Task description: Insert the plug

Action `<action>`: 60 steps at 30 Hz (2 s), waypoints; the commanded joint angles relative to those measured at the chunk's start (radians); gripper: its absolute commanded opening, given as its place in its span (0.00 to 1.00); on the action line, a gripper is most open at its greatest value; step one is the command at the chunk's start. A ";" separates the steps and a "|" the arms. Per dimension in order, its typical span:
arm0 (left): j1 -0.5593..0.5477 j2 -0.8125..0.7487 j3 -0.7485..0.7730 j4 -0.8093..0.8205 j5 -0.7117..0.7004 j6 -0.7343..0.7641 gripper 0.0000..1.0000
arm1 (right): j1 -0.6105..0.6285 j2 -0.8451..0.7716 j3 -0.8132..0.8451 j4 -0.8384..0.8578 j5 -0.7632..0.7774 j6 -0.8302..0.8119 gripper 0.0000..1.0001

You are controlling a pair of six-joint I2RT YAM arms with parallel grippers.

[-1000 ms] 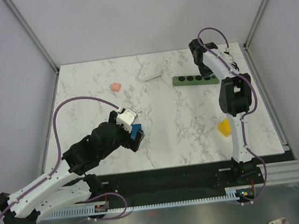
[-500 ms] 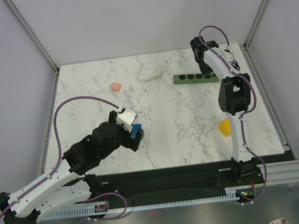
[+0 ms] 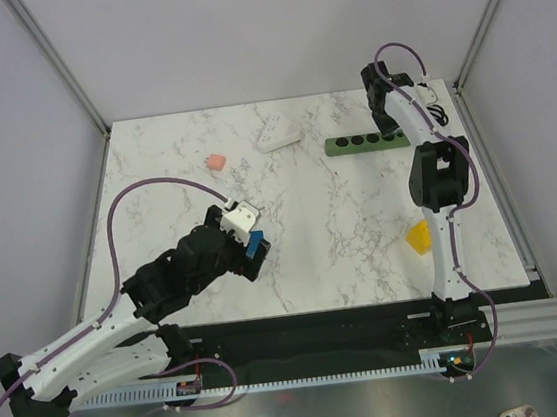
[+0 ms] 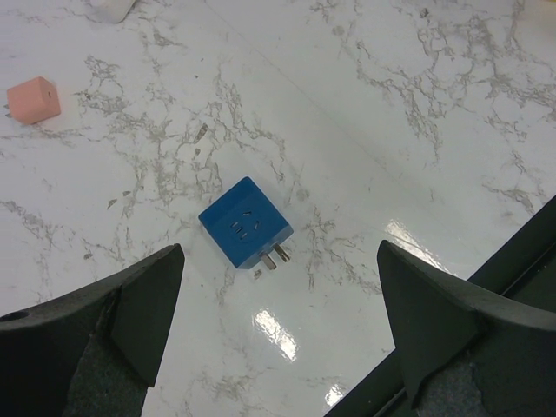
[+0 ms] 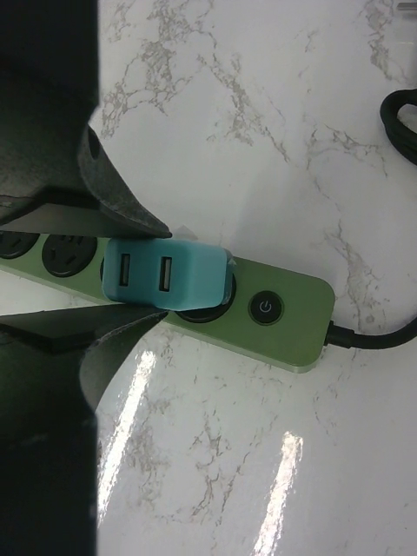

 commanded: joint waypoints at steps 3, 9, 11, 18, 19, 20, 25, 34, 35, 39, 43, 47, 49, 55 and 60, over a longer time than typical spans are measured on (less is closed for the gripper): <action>-0.005 -0.035 0.001 0.047 -0.042 0.041 1.00 | -0.047 0.027 -0.211 0.092 -0.110 -0.307 0.00; -0.005 -0.091 0.002 0.045 -0.011 0.040 0.99 | -0.093 -0.030 -0.335 0.123 -0.174 -0.600 0.00; -0.005 -0.098 0.002 0.047 -0.010 0.037 0.99 | -0.106 -0.039 -0.377 0.135 -0.221 -0.666 0.00; -0.005 -0.113 0.006 0.045 -0.004 0.032 0.98 | -0.143 -0.119 -0.510 0.180 -0.252 -0.777 0.00; -0.005 -0.116 0.006 0.045 -0.002 0.027 0.98 | -0.148 -0.134 -0.528 0.195 -0.280 -0.792 0.00; -0.005 -0.124 0.007 0.047 0.001 0.023 0.98 | -0.153 -0.143 -0.547 0.206 -0.292 -0.804 0.00; -0.005 -0.141 0.018 0.060 0.033 -0.012 0.98 | -0.166 -0.189 -0.662 0.235 -0.312 -0.884 0.00; -0.005 -0.084 0.101 0.119 0.091 -0.144 0.96 | -0.166 -0.347 -0.815 0.255 -0.367 -0.952 0.00; -0.003 -0.078 0.105 0.126 0.096 -0.158 0.96 | -0.163 -0.361 -0.844 0.260 -0.370 -0.956 0.00; -0.005 -0.053 0.131 0.154 0.090 -0.213 0.96 | -0.137 -0.439 -0.941 0.278 -0.410 -0.955 0.00; -0.005 -0.021 0.139 0.160 0.049 -0.252 0.96 | -0.065 -0.533 -1.062 0.323 -0.432 -0.944 0.00; -0.005 0.028 0.144 0.162 0.042 -0.290 0.96 | 0.045 -0.617 -1.183 0.336 -0.419 -0.921 0.00; -0.005 0.048 0.150 0.162 0.053 -0.316 0.96 | 0.076 -0.671 -1.234 0.332 -0.409 -0.906 0.00; -0.002 0.157 0.177 0.159 0.130 -0.370 0.96 | 0.087 -0.774 -1.229 0.258 -0.327 -0.840 0.00; 0.003 0.195 0.211 0.131 0.165 -0.367 0.96 | 0.047 -0.704 -1.060 0.121 -0.333 -0.768 0.00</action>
